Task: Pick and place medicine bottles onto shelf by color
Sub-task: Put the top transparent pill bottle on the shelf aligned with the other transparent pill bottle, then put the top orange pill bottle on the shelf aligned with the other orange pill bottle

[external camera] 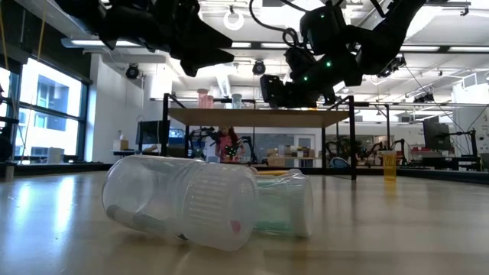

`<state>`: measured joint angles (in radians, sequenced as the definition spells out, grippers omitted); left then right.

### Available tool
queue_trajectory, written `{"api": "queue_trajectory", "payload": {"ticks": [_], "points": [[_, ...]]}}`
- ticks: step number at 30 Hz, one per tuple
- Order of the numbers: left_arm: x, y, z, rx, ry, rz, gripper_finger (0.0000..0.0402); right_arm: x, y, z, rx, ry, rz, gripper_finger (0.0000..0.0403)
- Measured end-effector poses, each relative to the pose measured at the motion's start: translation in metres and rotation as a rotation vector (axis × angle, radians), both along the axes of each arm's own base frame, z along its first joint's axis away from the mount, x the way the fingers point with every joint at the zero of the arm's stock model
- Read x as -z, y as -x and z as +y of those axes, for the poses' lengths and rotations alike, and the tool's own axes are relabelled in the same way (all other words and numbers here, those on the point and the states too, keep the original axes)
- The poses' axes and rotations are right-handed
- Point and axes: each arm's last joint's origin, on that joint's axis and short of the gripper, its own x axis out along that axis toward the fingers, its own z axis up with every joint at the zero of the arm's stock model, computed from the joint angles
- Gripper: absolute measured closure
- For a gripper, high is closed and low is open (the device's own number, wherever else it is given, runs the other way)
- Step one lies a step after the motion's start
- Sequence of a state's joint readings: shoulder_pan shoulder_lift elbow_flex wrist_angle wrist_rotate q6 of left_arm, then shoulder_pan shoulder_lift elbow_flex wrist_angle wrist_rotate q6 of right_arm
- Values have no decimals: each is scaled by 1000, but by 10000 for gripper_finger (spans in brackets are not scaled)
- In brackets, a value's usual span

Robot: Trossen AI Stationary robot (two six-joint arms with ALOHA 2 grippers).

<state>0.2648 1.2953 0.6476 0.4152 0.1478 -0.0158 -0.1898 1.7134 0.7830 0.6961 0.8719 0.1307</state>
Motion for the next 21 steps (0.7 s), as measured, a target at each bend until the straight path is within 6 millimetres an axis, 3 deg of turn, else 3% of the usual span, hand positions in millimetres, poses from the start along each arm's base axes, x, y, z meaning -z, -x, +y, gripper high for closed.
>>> {"api": "queue_trajectory", "payload": {"ticks": [10, 21], "points": [[0, 0, 0, 0, 0, 0, 179, -22, 5, 7, -28, 19, -46, 205], [2, 0, 0, -3, 12, 17, 179, -67, 24, 47, -164, 90, 22, 205]]}}
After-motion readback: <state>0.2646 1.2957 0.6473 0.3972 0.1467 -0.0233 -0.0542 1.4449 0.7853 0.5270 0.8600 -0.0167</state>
